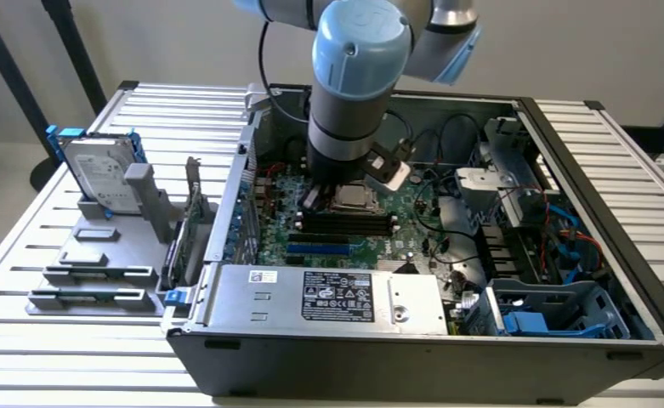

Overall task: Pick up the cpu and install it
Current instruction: 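Install the first cpu locking lever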

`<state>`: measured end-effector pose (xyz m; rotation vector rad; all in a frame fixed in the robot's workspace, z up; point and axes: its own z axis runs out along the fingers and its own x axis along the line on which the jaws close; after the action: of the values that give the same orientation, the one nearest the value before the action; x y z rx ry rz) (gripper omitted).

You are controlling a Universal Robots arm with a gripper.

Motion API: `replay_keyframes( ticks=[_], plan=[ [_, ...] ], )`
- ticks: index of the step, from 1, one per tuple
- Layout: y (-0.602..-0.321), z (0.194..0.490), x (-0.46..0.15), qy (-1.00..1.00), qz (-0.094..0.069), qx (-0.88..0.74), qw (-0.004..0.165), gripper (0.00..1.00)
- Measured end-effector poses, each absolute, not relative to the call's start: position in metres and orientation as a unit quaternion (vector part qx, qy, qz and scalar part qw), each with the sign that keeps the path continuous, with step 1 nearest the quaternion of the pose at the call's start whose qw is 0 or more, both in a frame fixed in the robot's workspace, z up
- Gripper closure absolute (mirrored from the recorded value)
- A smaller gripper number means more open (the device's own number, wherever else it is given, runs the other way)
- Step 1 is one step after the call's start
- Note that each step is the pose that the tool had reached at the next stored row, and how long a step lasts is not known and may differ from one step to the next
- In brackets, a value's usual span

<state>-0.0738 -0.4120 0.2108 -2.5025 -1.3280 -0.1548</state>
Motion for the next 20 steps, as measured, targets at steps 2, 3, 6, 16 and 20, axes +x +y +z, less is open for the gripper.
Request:
replay_keyframes(
  ticks=[2,3,6,16,20],
  plan=[
    [-0.412,0.208,-0.074,-0.463,-0.054,-0.872,0.152,0.89],
    [-0.412,0.207,-0.074,-0.463,-0.054,-0.871,0.152,0.89],
    [-0.411,0.205,-0.075,-0.464,-0.054,-0.871,0.153,0.89],
    [-0.409,0.197,-0.076,-0.466,-0.055,-0.869,0.156,0.89],
    [-0.408,0.194,-0.076,-0.467,-0.056,-0.868,0.157,0.89]
  ],
)
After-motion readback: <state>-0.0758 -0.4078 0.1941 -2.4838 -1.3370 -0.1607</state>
